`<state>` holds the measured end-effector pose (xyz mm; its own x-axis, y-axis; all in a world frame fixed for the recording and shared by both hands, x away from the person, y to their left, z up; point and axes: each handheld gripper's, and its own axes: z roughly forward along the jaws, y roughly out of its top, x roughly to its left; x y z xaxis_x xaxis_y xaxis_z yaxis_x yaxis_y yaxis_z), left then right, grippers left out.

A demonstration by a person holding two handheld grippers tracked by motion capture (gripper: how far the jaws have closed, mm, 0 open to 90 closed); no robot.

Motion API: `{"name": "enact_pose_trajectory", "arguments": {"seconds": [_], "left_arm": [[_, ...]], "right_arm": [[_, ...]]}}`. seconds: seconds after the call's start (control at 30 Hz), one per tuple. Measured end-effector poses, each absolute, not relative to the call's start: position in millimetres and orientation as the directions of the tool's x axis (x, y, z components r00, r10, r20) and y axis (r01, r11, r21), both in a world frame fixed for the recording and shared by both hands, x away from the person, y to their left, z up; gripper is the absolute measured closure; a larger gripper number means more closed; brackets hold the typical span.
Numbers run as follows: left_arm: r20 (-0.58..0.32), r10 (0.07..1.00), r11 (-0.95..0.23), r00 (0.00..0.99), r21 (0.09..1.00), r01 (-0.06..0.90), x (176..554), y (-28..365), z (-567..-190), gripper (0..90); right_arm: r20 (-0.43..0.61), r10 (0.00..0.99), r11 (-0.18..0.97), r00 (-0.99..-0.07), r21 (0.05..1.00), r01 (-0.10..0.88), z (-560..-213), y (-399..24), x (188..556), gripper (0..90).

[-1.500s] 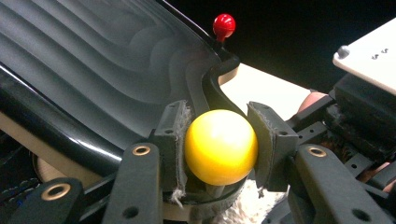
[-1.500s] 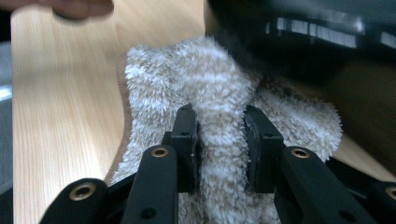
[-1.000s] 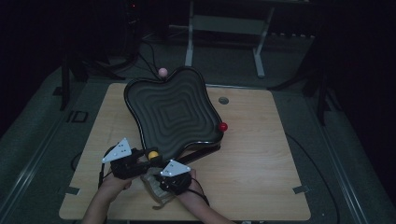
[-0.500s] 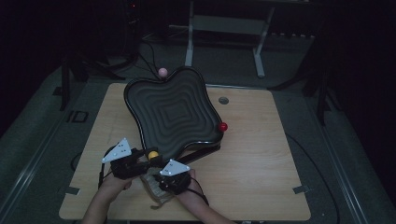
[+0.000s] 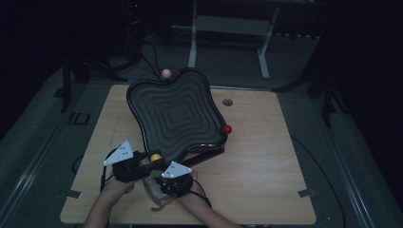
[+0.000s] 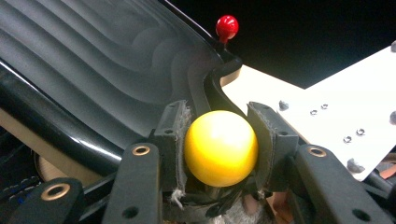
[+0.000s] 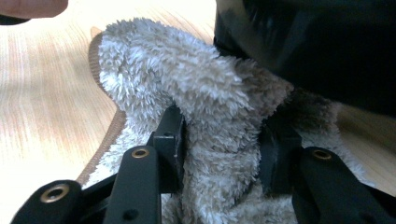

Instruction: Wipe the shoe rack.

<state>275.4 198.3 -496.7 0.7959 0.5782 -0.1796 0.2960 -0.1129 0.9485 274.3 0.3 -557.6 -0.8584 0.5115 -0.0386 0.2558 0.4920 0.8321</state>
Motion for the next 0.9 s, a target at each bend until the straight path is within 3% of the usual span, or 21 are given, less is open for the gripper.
{"name": "enact_pose_trajectory", "arguments": {"seconds": [0.27, 0.43, 0.53, 0.63, 0.9], "left_arm": [[-0.179, 0.578, -0.110, 0.796, 0.950, 0.294, 275.0, 198.5, -496.9, 59.3], [-0.180, 0.574, -0.113, 0.799, 0.949, 0.295, 274.9, 198.9, -496.8, 59.4], [-0.181, 0.572, -0.113, 0.800, 0.948, 0.296, 274.9, 198.9, -496.7, 59.4], [-0.183, 0.569, -0.113, 0.802, 0.949, 0.296, 275.5, 199.4, -496.9, 59.5], [-0.193, 0.560, -0.104, 0.806, 0.948, 0.300, 276.6, 200.2, -497.5, 59.5]], "right_arm": [[-0.046, 0.478, 0.546, -0.877, 0.798, 0.255, -550.4, -14.3, 269.5, 70.3], [-0.066, 0.458, 0.560, -0.887, 0.795, 0.230, -537.1, -44.7, 261.6, 71.1], [-0.104, 0.495, 0.558, -0.862, 0.799, 0.224, -527.9, -75.9, 262.0, 71.1], [-0.168, 0.572, 0.566, -0.803, 0.789, 0.238, -521.7, -115.5, 272.5, 71.1], [-0.234, 0.792, 0.515, -0.564, 0.753, 0.410, -521.8, -207.2, 330.1, 71.0]]}}
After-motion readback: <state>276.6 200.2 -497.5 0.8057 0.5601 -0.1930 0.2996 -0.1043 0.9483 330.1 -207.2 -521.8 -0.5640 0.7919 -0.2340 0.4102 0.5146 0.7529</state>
